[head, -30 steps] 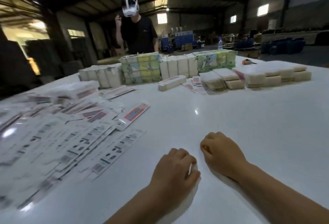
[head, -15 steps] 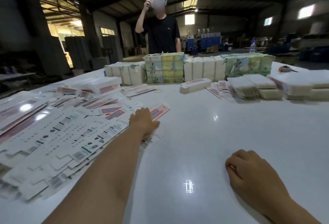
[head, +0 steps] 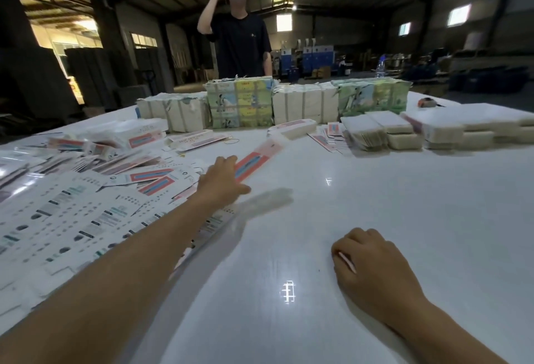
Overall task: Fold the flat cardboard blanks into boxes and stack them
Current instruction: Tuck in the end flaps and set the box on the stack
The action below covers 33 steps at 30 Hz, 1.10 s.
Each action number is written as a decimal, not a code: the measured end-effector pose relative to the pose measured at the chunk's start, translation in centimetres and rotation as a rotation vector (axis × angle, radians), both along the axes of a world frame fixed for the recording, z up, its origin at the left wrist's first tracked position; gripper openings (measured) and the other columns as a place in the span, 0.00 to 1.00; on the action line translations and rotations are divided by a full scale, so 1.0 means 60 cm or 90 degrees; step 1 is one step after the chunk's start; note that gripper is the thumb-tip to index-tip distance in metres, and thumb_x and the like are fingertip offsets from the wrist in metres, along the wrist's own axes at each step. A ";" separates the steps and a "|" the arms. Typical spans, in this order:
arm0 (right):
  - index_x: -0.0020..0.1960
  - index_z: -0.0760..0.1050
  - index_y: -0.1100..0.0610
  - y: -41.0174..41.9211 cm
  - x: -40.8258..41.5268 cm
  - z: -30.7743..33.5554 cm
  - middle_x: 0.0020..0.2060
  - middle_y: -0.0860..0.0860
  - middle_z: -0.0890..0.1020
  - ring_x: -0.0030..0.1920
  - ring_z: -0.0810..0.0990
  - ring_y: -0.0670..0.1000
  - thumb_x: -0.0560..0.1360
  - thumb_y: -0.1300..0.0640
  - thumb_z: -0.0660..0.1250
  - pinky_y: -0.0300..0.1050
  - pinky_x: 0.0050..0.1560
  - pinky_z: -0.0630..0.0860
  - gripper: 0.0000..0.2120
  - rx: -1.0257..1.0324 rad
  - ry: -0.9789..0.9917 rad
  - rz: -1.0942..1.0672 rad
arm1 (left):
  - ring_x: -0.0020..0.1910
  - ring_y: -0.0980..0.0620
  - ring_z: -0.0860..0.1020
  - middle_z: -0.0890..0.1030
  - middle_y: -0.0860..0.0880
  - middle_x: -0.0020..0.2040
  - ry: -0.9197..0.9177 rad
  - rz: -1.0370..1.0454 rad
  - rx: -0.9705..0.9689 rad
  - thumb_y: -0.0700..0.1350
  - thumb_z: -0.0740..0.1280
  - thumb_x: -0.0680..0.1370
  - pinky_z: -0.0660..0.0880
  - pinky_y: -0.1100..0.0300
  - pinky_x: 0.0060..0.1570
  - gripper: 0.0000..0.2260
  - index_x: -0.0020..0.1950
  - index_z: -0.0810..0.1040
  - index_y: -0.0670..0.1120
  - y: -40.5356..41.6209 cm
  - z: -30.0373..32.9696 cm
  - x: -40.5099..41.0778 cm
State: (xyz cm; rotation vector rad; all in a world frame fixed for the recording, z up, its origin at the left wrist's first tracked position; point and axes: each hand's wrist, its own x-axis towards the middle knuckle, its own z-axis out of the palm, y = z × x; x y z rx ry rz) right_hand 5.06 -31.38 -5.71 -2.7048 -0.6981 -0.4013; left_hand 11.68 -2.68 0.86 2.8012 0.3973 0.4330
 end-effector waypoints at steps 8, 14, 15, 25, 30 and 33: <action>0.53 0.77 0.56 -0.020 0.005 0.065 0.39 0.55 0.83 0.31 0.82 0.51 0.78 0.44 0.61 0.42 0.25 0.75 0.16 0.913 0.572 -0.062 | 0.51 0.55 0.73 0.72 0.53 0.60 -0.013 -0.286 0.112 0.53 0.73 0.70 0.71 0.55 0.56 0.34 0.72 0.62 0.52 -0.143 -0.019 -0.216; 0.47 0.77 0.64 -0.020 -0.020 0.057 0.28 0.55 0.81 0.23 0.77 0.51 0.75 0.68 0.61 0.40 0.23 0.74 0.06 0.888 0.539 -0.054 | 0.64 0.53 0.66 0.64 0.54 0.68 0.047 -0.255 0.146 0.65 0.68 0.69 0.52 0.47 0.72 0.39 0.74 0.54 0.56 -0.169 -0.037 -0.216; 0.48 0.77 0.65 -0.019 -0.024 0.058 0.28 0.55 0.81 0.24 0.77 0.51 0.75 0.69 0.61 0.40 0.24 0.75 0.07 0.877 0.537 -0.045 | 0.66 0.52 0.66 0.64 0.54 0.69 0.041 -0.261 0.131 0.69 0.65 0.68 0.51 0.46 0.72 0.40 0.74 0.54 0.55 -0.179 -0.038 -0.211; 0.50 0.72 0.49 -0.015 -0.046 0.059 0.48 0.53 0.78 0.36 0.78 0.48 0.78 0.51 0.63 0.43 0.31 0.77 0.03 0.759 0.216 -0.106 | 0.43 0.52 0.74 0.78 0.55 0.53 -0.080 -0.223 0.005 0.66 0.66 0.70 0.72 0.56 0.39 0.22 0.54 0.62 0.57 -0.193 -0.038 -0.212; 0.51 0.81 0.55 -0.003 -0.061 0.041 0.48 0.48 0.75 0.47 0.75 0.47 0.75 0.60 0.69 0.32 0.44 0.72 0.06 0.482 -0.067 0.039 | 0.43 0.50 0.76 0.76 0.54 0.55 -0.069 -0.210 0.004 0.68 0.61 0.71 0.77 0.53 0.41 0.22 0.56 0.63 0.56 -0.191 -0.037 -0.223; 0.55 0.81 0.57 0.001 -0.064 0.038 0.53 0.47 0.75 0.57 0.69 0.47 0.75 0.60 0.69 0.27 0.54 0.64 0.09 0.446 -0.074 0.049 | 0.43 0.50 0.74 0.75 0.55 0.54 -0.087 -0.206 -0.002 0.67 0.62 0.72 0.75 0.54 0.42 0.22 0.59 0.66 0.54 -0.192 -0.036 -0.227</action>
